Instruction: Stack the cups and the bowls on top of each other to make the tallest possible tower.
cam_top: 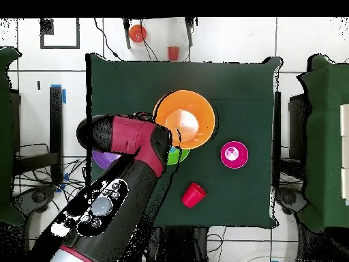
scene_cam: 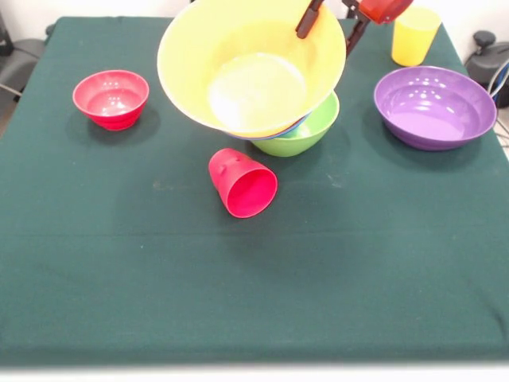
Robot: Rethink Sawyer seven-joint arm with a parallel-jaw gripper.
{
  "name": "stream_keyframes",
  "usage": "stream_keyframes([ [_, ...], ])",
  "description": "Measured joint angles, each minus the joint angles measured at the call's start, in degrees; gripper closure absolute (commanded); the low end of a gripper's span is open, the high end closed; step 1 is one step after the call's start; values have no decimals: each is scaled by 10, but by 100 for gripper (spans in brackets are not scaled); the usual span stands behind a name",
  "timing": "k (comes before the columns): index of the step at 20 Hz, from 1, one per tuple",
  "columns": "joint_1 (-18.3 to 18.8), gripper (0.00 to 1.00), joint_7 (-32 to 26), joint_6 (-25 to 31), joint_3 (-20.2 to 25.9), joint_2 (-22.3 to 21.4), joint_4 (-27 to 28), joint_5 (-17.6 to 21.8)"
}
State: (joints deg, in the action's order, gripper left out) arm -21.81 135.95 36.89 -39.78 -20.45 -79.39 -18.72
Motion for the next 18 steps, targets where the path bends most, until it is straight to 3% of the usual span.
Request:
stream_keyframes([
  [8,2,0,0,-7,0,1,0,0],
  [18,27,0,0,-100,6,16,-15,0],
])
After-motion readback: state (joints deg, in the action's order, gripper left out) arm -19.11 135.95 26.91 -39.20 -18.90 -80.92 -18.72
